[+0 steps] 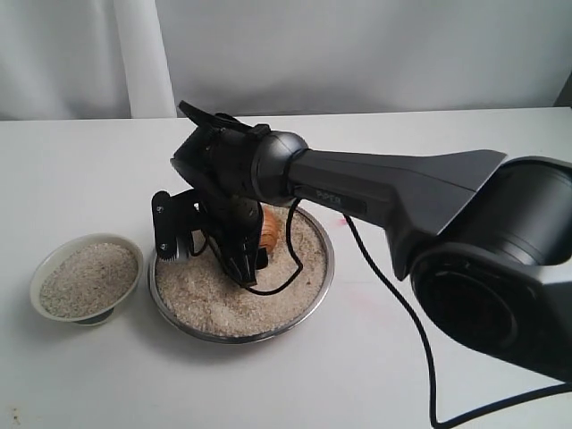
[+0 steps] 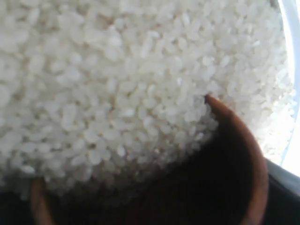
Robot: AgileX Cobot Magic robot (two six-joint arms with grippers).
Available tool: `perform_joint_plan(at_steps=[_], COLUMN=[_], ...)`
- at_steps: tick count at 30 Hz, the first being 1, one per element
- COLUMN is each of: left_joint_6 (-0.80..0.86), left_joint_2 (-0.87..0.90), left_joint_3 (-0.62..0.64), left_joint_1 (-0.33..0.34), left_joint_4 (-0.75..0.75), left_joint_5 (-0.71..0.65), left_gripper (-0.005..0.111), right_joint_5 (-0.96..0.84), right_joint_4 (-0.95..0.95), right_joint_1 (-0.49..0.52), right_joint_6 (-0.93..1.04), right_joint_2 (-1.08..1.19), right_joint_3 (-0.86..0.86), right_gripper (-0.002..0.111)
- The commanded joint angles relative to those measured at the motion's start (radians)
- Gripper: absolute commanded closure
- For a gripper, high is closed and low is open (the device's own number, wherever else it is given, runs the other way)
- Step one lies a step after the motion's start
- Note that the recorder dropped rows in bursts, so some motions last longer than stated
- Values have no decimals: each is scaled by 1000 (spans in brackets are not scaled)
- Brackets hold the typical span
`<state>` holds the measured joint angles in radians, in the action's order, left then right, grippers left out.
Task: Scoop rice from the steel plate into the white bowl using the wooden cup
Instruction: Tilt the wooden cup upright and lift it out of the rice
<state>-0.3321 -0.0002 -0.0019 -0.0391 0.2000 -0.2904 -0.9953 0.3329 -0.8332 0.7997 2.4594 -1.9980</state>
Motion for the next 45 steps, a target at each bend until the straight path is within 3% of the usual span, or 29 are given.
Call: perform_joint_plan(at_steps=[1, 23, 45], left_joint_6=[-4, -4, -4], left_joint_2=[0, 0, 0], left_joint_3=[2, 2, 2], left_joint_1=[-2, -2, -2], left_joint_4=[-1, -1, -1], left_joint_5=[6, 6, 6], left_gripper=[107, 107, 107], right_joint_5=[25, 12, 52], right_joint_4=[-168, -235, -529], right_joint_1=[-5, -25, 144], right_joint_6=[22, 57, 141], right_joint_2=[59, 59, -15], right_joint_3=[23, 23, 23], right_gripper=[108, 108, 108])
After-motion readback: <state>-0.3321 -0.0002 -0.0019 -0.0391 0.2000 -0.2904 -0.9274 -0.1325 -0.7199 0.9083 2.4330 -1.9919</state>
